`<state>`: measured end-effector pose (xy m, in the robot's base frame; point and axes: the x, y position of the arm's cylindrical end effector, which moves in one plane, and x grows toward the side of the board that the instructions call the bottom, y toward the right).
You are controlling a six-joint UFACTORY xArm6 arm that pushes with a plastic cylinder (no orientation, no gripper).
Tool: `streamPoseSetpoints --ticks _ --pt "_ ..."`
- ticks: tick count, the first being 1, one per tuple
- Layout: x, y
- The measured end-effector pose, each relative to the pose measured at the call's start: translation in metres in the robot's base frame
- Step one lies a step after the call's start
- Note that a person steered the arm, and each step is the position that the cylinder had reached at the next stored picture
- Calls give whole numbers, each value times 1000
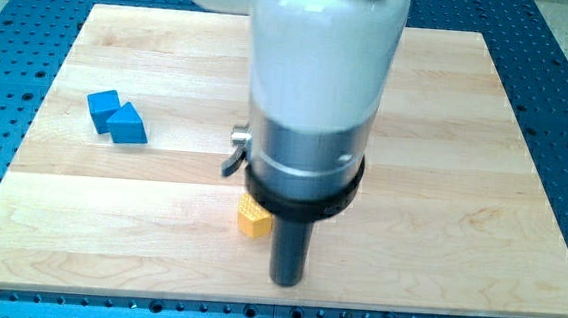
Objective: Push the hexagon towards the heart
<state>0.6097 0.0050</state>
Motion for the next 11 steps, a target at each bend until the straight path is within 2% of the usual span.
streamPoseSetpoints --ticks 2,4,5,6,8,10,11 --pt "-18 -29" --pt "-63 -29" --pt "-58 -79" --pt "-62 -93" --pt "-96 -73" --pt "-92 -39" --pt "-78 -46"
